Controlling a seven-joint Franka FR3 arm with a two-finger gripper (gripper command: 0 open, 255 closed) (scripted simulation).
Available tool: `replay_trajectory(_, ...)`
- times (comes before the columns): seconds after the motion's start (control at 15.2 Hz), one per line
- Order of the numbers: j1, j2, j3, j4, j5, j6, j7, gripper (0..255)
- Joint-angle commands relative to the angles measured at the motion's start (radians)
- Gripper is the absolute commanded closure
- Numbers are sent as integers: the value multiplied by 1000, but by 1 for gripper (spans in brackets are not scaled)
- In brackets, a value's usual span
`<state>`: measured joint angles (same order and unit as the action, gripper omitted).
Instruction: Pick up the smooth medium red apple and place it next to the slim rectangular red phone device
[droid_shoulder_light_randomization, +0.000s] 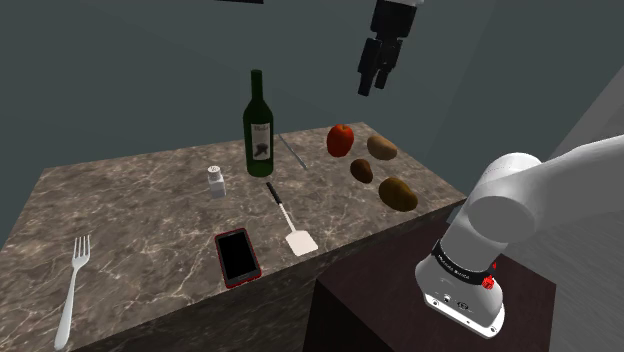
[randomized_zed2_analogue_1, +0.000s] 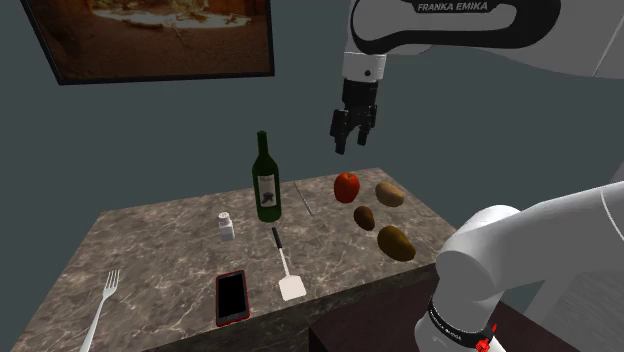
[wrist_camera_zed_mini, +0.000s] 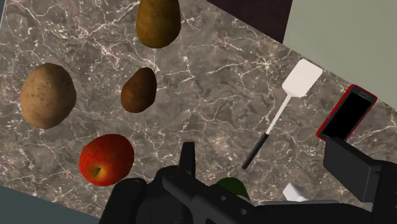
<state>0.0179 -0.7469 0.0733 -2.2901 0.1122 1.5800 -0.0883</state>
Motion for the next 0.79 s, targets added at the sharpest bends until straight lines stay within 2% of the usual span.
replay_trajectory(0.0, 0, 0, 0, 0, 0, 0, 0, 0)
replay_trajectory(0.73, -67, 154, -120, -131, -91, 362, -162, 0)
